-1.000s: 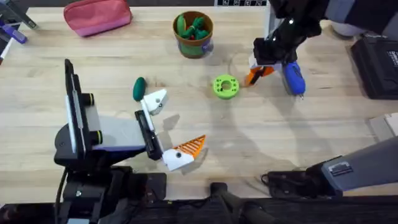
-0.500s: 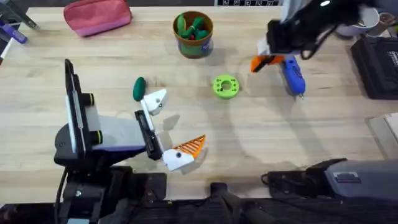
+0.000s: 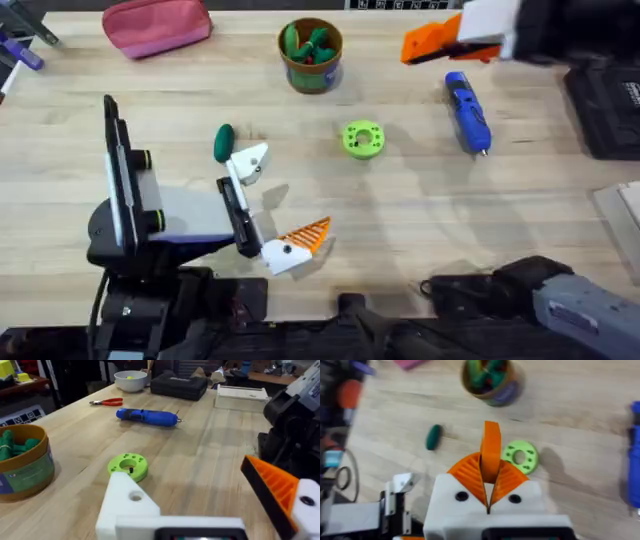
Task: Pick up the gripper from the table and insert it into the empty holder that is missing its gripper. Then pick up a screw, insert it into the mounting hole, and use the screwdriver to tighten it. Finally, clean up the table by picking up the vegetable and placing it into the bucket.
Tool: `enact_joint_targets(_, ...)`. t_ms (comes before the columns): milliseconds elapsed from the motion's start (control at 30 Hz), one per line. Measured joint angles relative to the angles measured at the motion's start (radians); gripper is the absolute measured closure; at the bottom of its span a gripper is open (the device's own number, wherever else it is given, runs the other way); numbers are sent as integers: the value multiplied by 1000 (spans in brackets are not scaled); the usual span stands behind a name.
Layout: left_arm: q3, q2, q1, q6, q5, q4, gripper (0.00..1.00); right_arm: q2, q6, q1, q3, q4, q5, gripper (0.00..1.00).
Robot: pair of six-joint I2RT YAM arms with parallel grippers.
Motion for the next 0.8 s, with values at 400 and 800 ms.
enact_joint_targets(400, 0, 0, 0, 0, 0, 0, 14, -170, 49, 0, -319, 246, -344, 996)
enact_joint_targets(800, 0, 0, 0, 0, 0, 0, 15, -144, 81, 0, -550, 608, -717, 997)
